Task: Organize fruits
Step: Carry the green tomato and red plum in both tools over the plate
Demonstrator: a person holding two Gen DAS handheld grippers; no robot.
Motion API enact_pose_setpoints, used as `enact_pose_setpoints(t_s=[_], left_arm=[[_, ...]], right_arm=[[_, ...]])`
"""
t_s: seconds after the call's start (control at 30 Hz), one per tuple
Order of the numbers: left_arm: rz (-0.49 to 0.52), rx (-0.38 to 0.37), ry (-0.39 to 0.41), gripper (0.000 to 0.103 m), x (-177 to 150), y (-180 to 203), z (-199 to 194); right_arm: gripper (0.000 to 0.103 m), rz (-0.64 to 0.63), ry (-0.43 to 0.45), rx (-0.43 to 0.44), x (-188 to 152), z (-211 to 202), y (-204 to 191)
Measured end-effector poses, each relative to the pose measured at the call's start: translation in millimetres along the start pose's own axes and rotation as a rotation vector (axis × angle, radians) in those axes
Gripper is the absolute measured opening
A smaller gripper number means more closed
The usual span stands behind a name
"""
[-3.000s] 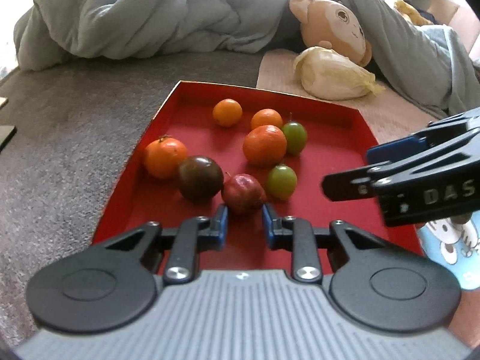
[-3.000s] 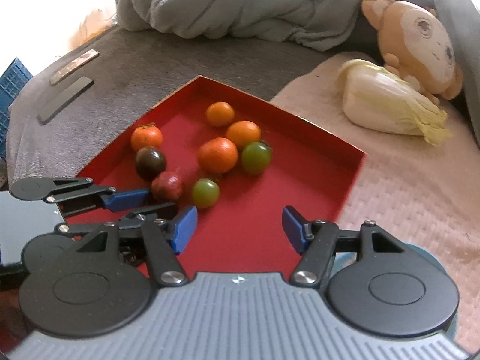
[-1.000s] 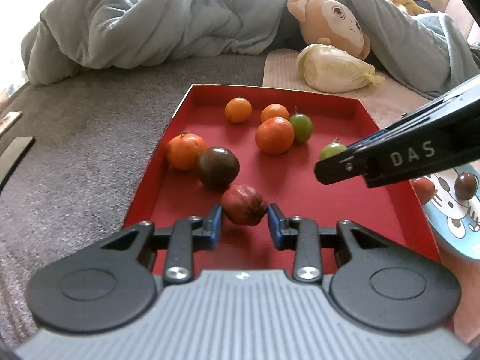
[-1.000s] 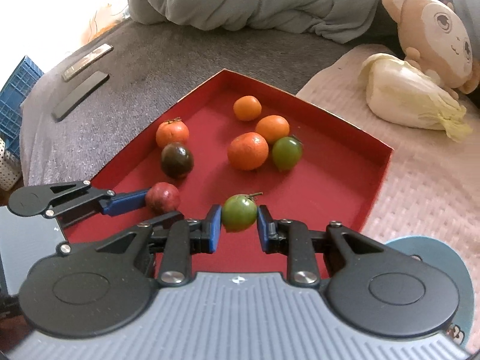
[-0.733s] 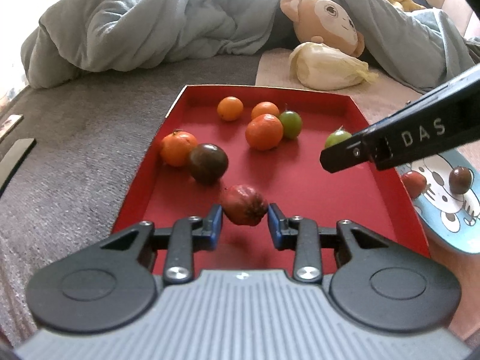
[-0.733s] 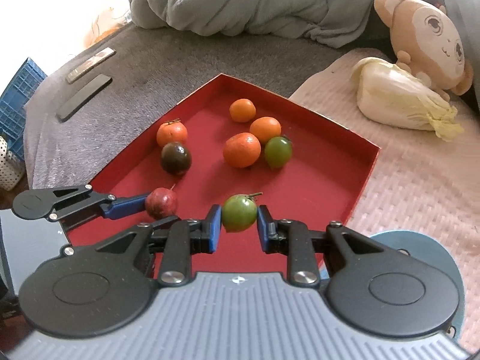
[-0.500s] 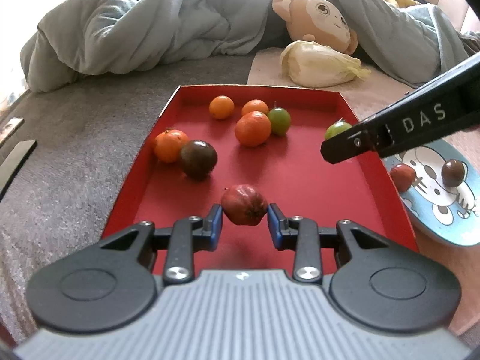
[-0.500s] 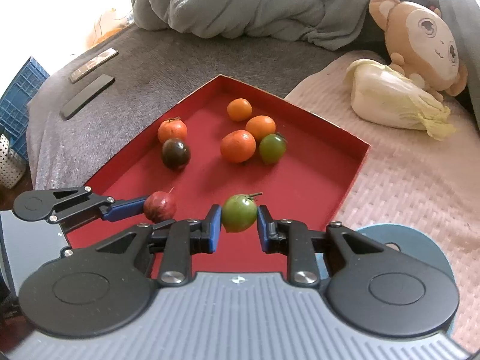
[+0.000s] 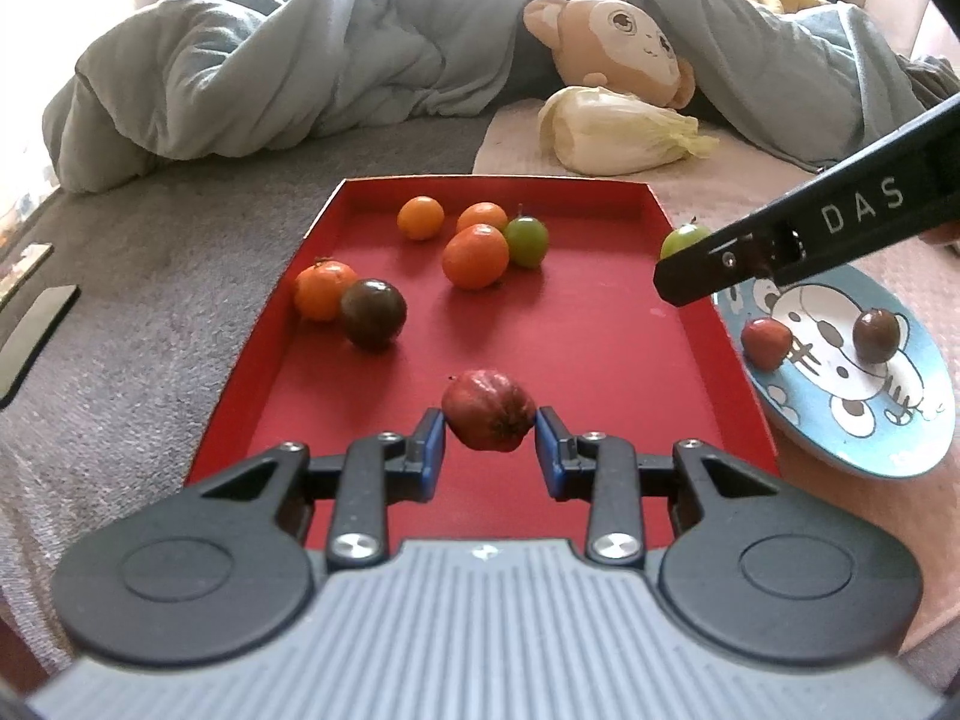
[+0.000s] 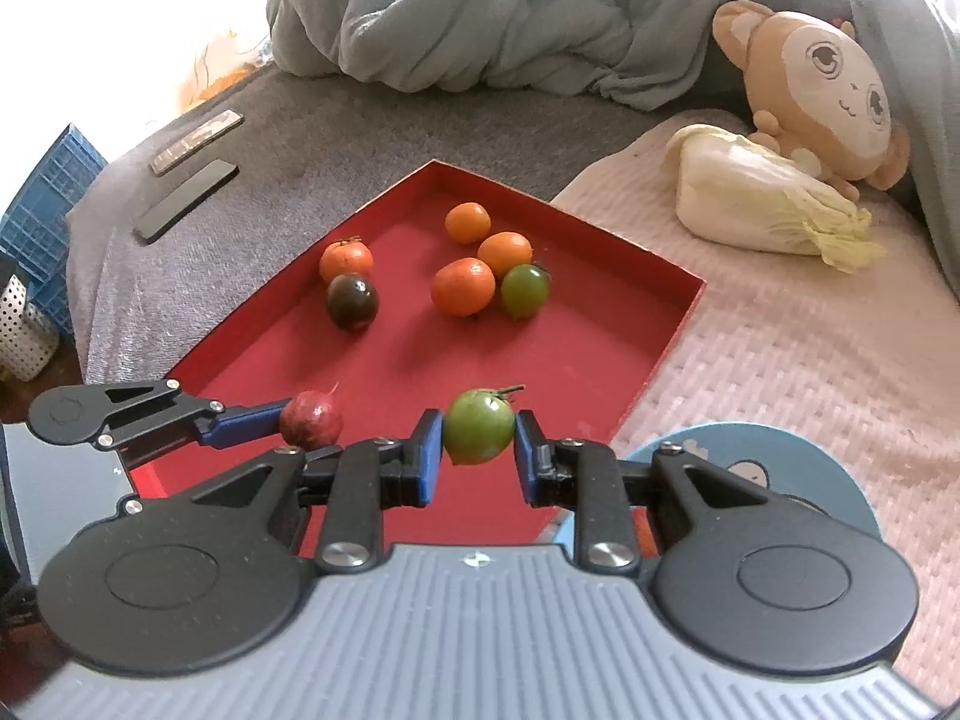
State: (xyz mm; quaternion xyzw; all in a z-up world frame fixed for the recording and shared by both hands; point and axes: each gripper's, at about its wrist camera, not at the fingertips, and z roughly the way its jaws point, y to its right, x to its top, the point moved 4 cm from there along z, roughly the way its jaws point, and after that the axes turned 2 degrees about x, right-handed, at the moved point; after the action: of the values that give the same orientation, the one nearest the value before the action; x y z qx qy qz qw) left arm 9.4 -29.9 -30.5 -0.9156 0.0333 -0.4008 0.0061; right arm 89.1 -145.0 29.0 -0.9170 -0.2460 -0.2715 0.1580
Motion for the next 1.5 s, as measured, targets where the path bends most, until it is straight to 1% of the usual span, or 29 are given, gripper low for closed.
enact_pose_setpoints(t_s=[0.43,0.73,1.5], left_arm=[[0.031,-0.032,0.014,0.036,1,26,-12],[0.050,-0.053,0.025,0.036,4,44,-17],[0.127,-0.112,0.045,0.036,7,92,-28]], right_arm=[[0.030,0.026,0.029,-0.010,-12,-25,16],[0.030,0.052,0.035,-0.026,-23,-39,34],[0.030,0.140,0.058,-0.087,-51,-73,82]])
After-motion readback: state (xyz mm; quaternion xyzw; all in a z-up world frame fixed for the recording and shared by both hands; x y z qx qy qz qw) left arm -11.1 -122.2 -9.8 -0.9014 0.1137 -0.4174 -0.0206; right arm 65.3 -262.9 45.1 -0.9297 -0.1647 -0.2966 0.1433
